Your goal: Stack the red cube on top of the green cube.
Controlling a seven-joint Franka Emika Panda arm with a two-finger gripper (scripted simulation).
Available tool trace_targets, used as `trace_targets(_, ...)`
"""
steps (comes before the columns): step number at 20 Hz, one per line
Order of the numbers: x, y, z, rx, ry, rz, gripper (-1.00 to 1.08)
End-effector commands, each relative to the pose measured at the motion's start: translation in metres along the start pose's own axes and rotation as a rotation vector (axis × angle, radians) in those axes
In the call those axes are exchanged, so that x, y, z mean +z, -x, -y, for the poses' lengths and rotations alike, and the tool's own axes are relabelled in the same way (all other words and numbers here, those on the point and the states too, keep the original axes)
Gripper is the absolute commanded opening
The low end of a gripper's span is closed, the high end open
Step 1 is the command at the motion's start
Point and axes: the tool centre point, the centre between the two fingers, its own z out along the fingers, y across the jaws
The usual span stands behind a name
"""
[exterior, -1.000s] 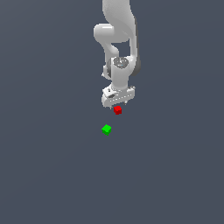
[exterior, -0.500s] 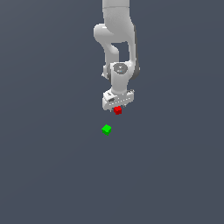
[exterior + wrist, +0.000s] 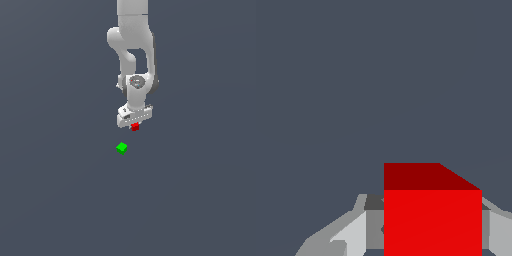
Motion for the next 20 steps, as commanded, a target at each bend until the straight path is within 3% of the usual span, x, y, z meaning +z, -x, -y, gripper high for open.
trace_targets(1, 0.001, 0.0, 0.0, 0.0, 0.0, 0.0, -1.0)
trace_targets(12, -0.003, 0.0, 0.0, 0.0, 0.001, 0.0, -1.0)
trace_targets(20, -0.03, 0.001, 0.0, -0.001, 0.001, 0.0, -1.0)
